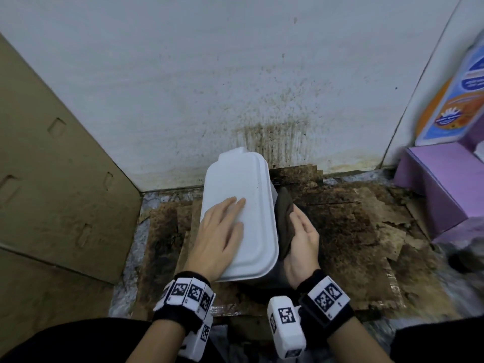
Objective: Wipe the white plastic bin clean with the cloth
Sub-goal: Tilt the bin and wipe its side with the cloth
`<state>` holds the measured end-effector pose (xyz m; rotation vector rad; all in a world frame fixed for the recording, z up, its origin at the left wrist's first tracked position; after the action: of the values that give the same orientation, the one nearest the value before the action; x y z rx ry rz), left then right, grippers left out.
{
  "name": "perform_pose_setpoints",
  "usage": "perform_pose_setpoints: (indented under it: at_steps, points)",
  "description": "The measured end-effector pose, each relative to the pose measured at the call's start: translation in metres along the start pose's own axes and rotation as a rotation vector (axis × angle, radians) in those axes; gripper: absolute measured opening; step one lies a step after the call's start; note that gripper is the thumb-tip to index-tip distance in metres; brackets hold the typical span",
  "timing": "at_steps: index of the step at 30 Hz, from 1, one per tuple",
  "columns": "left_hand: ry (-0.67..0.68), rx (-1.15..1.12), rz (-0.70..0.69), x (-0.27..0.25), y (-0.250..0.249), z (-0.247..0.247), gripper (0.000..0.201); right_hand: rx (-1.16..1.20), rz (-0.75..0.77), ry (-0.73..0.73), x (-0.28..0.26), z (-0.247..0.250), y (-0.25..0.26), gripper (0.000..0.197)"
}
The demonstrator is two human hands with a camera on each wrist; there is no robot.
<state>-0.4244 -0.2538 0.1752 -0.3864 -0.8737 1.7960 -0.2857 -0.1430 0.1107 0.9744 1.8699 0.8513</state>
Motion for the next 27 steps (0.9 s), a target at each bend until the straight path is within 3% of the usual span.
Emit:
perform_pose_setpoints:
  at_steps: [2, 5, 8, 15, 22, 27]
  points:
    - [-0.017, 0.064, -0.006, 0.000, -0.004, -0.011, 0.051, -0.198, 0.167, 0.050, -0.004, -0.001, 0.018, 0.031]
    - [-0.091, 0.124, 0.053, 0.001, -0.002, -0.015, 0.064, -0.822, 0.601, 0.111, -0.021, -0.011, 0.040, 0.037]
    - [-0.154, 0.204, 0.110, 0.000, 0.003, -0.011, 0.068, -1.094, 0.770, 0.232, -0.032, -0.027, 0.041, 0.044]
    - [-0.080, 0.192, 0.155, -0.003, 0.015, -0.011, 0.068, -1.663, 0.815, 0.404, -0.023, -0.068, 0.034, 0.059]
    - [-0.067, 0.170, 0.156, -0.003, 0.020, -0.008, 0.068, -1.766, 0.584, 0.580, 0.039, -0.103, 0.048, 0.060]
    - [-0.075, 0.152, 0.145, -0.002, 0.017, -0.007, 0.067, -1.758, 0.545, 0.637, 0.056, -0.105, 0.054, 0.061]
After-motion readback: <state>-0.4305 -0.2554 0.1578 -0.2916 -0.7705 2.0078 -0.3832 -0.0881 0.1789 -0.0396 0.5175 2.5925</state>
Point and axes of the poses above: each hand's wrist, its own x-axis towards the middle knuckle, its own z-axis out of the back of the hand, y = z × x, the point moved 7 cm from there along x, towards the middle knuckle, and after that the axes turned 12 degrees about -x, right-handed, at the moved point
